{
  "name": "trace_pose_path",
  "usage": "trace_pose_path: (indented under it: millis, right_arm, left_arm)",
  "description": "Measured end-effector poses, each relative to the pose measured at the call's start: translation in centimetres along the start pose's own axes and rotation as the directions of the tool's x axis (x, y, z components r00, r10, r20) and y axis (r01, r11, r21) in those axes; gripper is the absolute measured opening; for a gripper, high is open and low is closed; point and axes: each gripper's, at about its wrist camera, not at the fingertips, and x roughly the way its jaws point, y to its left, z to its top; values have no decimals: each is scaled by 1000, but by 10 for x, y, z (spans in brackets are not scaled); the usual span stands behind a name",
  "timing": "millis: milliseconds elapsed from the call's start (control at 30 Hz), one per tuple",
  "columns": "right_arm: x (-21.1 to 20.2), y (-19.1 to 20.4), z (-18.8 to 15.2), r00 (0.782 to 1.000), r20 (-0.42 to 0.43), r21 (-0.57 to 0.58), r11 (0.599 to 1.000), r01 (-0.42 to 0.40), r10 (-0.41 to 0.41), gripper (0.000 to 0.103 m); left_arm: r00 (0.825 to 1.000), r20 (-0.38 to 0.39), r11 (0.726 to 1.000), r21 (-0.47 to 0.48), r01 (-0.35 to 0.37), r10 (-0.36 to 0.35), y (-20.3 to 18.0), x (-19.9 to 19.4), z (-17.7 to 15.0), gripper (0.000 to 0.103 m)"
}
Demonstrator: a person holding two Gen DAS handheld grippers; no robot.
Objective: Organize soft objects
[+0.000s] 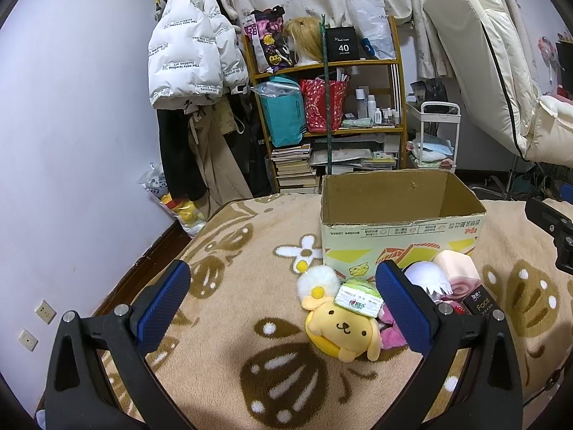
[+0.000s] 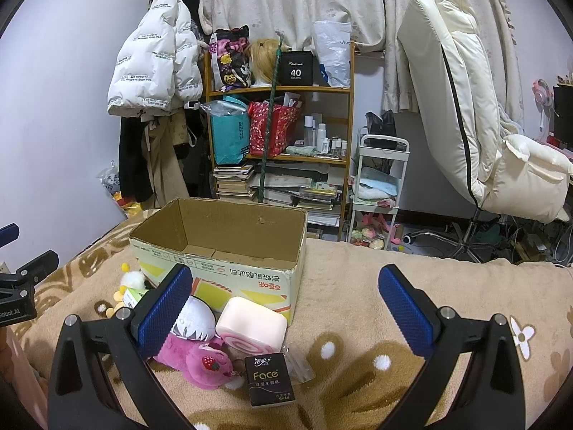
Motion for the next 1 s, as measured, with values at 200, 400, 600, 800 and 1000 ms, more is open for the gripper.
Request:
trace_pose_path:
  millis: [200, 400, 600, 800, 1000]
  right_arm:
    - [0, 0, 0, 1000, 0, 0, 1000, -1, 1, 103]
    - [0, 0, 1, 1000, 1, -1, 1000, -1, 1, 103]
    - [0, 0, 1, 1000, 2, 0, 1000, -1, 1, 103]
    - [-1, 4, 2, 1000, 2, -1, 1000, -1, 1, 103]
    - [-1, 2, 2, 1000, 1, -1, 1000, 0, 0, 103]
  left_arm:
    - [1000, 4, 1000, -3, 1, -1, 1, 0, 0, 102]
    - [1000, 6, 1000, -5, -2, 2, 3, 0, 0, 102]
    - [1000, 6, 1000, -4, -4, 4, 2, 0, 0, 102]
    - [1000, 7, 1000, -4, -4, 4, 2, 0, 0, 102]
    - [1000, 7, 1000, -4, -5, 5, 2, 0, 0, 102]
